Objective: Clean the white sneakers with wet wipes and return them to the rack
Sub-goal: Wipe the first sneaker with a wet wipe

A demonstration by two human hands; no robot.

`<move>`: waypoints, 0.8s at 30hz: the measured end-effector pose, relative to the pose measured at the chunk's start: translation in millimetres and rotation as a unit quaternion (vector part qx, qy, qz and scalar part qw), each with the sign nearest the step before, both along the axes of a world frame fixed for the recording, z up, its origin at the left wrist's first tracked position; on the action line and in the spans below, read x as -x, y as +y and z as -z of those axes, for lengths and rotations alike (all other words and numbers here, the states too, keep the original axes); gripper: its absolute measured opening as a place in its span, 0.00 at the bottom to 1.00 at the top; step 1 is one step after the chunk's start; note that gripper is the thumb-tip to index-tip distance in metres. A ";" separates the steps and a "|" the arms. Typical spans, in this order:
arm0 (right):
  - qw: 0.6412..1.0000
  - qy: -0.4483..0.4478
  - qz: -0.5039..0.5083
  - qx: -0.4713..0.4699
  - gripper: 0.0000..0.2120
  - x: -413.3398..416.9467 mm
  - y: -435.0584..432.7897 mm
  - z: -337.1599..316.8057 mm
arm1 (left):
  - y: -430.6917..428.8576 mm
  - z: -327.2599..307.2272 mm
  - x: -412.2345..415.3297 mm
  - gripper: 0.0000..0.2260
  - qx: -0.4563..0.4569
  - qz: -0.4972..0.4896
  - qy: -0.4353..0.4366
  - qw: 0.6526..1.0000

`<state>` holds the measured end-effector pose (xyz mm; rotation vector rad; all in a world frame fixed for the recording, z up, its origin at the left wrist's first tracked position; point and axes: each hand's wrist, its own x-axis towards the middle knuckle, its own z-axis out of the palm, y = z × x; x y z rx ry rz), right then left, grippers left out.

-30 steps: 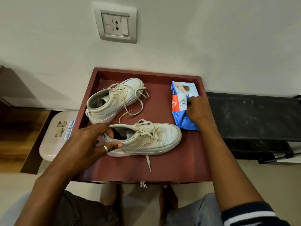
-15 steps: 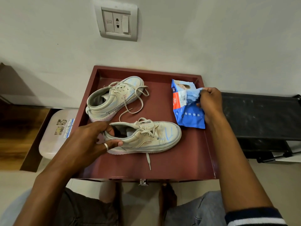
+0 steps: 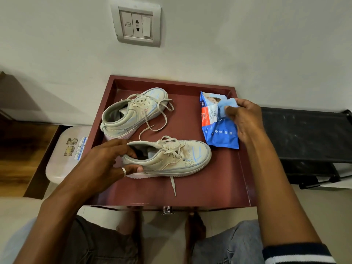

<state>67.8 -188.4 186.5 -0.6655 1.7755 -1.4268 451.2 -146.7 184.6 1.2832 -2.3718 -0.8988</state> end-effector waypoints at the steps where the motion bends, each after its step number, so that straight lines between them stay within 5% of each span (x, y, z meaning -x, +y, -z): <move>1: 0.999 0.028 0.016 0.004 0.07 -2.3 2.4 -3.1 | 0.0 -0.4 0.2 0.23 0.000 -0.001 -0.001 1.000; 4: 0.998 0.030 0.046 0.026 0.08 -4.0 7.0 -10.3 | 1.6 -3.2 2.7 0.21 -0.006 -0.006 0.009 1.000; 11: 0.970 -0.213 0.024 0.111 0.03 -17.6 28.1 -32.9 | 11.3 -16.6 11.6 0.16 -0.077 -0.087 0.115 0.987; 24: 0.993 -0.089 -0.067 0.034 0.04 -102.2 94.7 -58.5 | 20.5 -39.8 20.5 0.24 -0.190 -0.204 0.238 0.930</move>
